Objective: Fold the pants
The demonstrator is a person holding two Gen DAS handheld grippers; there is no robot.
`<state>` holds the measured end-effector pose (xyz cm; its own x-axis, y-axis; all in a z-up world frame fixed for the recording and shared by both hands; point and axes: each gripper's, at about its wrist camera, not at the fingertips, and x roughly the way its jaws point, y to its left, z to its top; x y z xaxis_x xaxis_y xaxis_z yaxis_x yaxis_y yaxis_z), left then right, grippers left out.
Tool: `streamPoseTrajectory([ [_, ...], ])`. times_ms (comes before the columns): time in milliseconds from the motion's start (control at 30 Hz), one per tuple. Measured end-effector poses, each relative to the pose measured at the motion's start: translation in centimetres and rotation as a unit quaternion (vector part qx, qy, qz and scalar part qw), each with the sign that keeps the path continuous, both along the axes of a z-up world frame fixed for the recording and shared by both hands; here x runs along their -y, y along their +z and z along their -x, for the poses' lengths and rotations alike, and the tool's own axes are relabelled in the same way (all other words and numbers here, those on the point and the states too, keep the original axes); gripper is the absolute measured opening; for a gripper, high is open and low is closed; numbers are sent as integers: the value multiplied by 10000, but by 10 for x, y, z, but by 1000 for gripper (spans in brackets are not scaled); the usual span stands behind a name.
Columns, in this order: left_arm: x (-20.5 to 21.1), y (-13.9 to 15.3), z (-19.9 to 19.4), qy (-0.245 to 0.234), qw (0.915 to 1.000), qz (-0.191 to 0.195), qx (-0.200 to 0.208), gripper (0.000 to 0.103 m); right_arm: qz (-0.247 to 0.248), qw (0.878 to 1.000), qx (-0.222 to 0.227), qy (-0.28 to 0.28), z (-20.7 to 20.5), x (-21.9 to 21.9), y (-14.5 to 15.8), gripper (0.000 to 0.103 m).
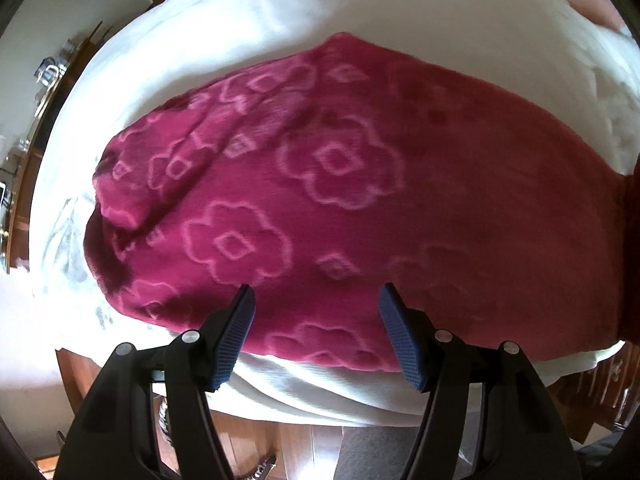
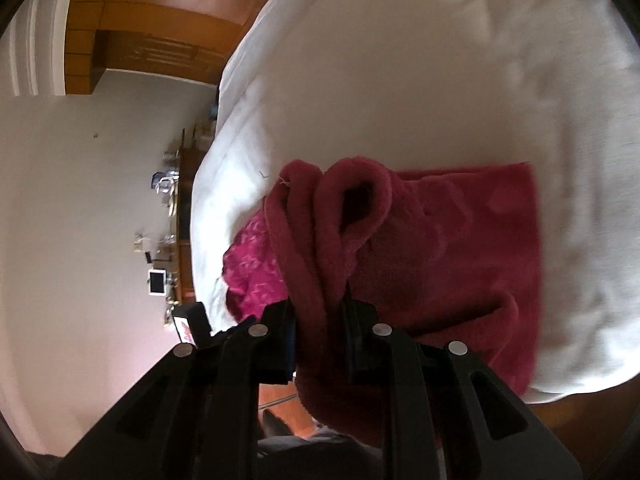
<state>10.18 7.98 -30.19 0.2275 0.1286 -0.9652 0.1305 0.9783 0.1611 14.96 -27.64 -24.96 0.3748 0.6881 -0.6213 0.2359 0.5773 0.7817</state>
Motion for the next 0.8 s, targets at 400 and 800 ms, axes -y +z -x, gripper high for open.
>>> streamPoseTrajectory([
  [400,-75,-13,-17,312,9993,-7,-220,64,-105,9974,-470,528,-42,-80,-27,18],
  [800,-121,-24,-52,10,9995,67,-320,64,303,9926,-949,690,-56,-118,-62,21],
])
